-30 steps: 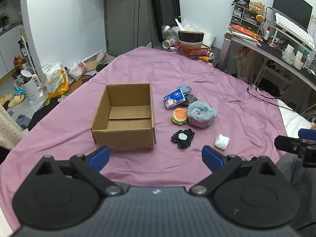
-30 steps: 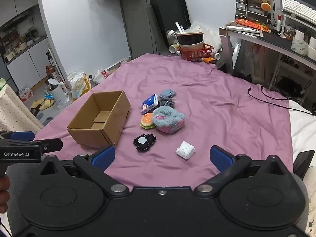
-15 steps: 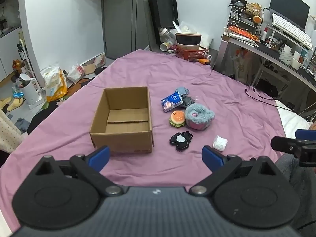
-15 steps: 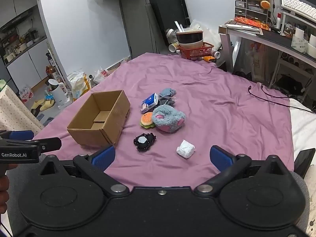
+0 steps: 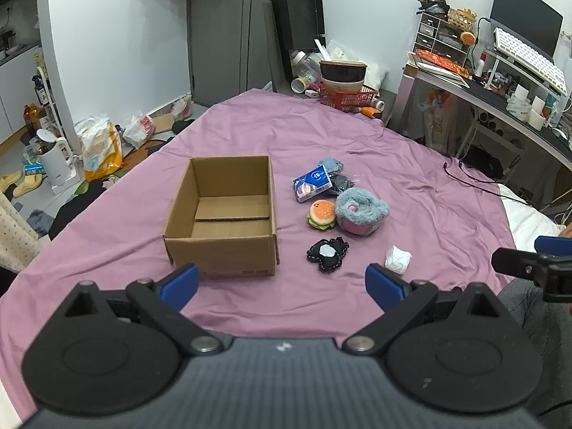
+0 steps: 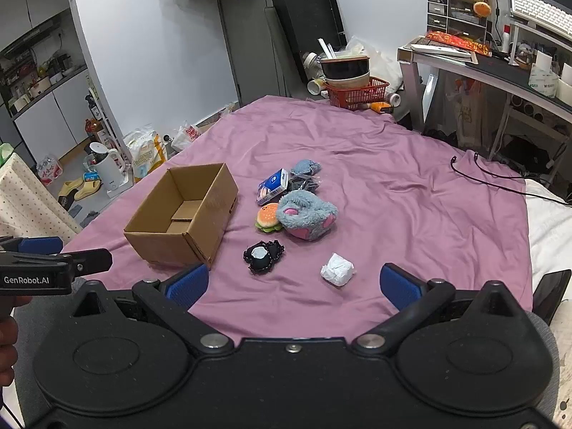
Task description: Organize soft objects
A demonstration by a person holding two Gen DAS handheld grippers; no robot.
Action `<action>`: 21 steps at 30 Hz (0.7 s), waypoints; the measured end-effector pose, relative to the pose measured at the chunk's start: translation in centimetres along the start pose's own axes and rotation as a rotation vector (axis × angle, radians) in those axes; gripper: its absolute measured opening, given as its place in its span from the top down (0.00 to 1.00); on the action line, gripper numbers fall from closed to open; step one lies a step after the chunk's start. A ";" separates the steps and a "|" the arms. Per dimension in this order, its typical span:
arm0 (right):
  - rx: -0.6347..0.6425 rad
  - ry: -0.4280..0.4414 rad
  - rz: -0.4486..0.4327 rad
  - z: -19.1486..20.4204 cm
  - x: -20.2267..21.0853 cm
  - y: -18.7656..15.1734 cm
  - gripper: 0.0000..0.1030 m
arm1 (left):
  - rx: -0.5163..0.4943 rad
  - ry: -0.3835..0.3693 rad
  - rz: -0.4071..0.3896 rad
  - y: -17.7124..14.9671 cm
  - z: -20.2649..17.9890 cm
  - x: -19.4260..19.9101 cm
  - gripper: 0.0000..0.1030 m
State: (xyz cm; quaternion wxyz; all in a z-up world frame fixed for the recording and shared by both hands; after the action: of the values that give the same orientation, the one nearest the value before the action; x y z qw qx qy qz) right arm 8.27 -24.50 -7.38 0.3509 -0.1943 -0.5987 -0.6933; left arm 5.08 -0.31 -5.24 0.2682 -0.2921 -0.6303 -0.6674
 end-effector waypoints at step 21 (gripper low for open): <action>-0.003 0.001 -0.001 -0.1 0.2 -0.2 0.00 | 0.007 0.001 0.002 -0.3 0.3 0.0 0.04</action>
State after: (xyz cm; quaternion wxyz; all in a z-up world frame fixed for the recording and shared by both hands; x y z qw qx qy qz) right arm 8.02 -24.68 -7.40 0.3504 -0.1941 -0.5978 -0.6944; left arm 4.85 0.05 -5.43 0.2702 -0.2913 -0.6322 -0.6652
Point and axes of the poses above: each gripper's, at about its wrist camera, not at the fingertips, and x roughly against the way its jaws point, z to its left, y to its top, the point moved 8 cm from there along -x, roughly the way its jaws point, and after that the axes turned 9 degrees about -x, right-handed, at the moved point
